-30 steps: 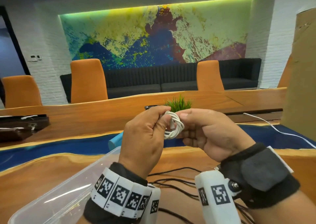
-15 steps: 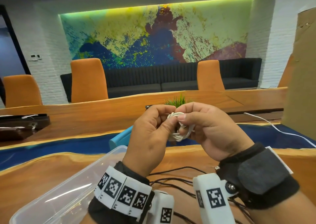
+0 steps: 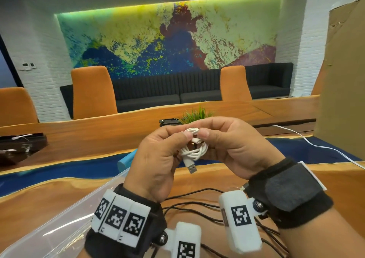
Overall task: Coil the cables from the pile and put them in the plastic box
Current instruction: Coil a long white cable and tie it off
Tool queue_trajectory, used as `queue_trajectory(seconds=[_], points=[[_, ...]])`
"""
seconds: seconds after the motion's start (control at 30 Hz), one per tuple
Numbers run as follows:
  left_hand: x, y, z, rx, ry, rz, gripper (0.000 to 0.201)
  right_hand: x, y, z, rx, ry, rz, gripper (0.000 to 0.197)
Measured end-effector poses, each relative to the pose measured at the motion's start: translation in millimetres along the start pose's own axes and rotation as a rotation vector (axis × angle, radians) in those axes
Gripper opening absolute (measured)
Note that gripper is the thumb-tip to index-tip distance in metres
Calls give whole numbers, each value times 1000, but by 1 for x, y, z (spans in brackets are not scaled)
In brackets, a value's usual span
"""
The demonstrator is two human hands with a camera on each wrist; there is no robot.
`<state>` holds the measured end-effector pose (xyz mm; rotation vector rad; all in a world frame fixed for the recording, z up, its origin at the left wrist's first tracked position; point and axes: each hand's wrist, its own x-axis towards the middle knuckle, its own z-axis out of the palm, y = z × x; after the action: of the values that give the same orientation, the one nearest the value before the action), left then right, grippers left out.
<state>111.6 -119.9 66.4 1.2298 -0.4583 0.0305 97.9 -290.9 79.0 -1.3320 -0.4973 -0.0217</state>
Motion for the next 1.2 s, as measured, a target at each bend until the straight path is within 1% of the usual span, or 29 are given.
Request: queue_trajectory(seconds=[0.03,0.1,0.17,0.23,0.3,0.4,0.47,0.5,0.57,0.63,0.73,0.8,0.87,0.93,1.0,1.1,1.2], points=[[1,0,-1,-65,13,-49,26,1,1,-1,36,-6,-8,36],[4,2,-2,-196,31,-142,33,2,4,-4,90,18,-33,36],[5,4,-3,-304,58,-216,42,3,6,-4,7,59,-75,34],[5,4,-3,-351,85,-244,44,3,5,-1,-187,84,-143,28],[5,3,-2,-338,110,-224,41,2,0,3,-397,93,-223,25],[4,1,0,-262,164,-161,41,0,-7,7,-787,76,-275,33],[2,-1,3,-204,181,-128,42,0,-2,11,-1034,160,-326,33],[1,-1,4,-182,176,-118,43,1,0,13,-1090,221,-379,28],[0,-3,7,-154,153,-107,44,3,3,13,-1090,285,-474,17],[0,-3,7,-148,110,-97,39,4,3,6,-1015,258,-499,13],[-1,-3,7,-82,23,-29,29,2,-1,-3,-782,218,-421,12],[-2,-4,6,50,1,59,26,-1,-3,-5,-683,215,-338,12],[-2,-5,3,223,-13,149,22,-3,-6,-6,-670,192,-245,13],[-3,-2,1,351,-45,184,17,-6,-14,-7,-717,151,-187,13],[-5,5,1,448,-111,191,18,-11,-25,-7,-768,139,-187,12],[-9,17,-2,568,-213,143,24,-18,-36,-5,-768,193,-206,13],[-11,22,-12,790,-187,43,24,-20,-43,-13,-767,285,-155,14]])
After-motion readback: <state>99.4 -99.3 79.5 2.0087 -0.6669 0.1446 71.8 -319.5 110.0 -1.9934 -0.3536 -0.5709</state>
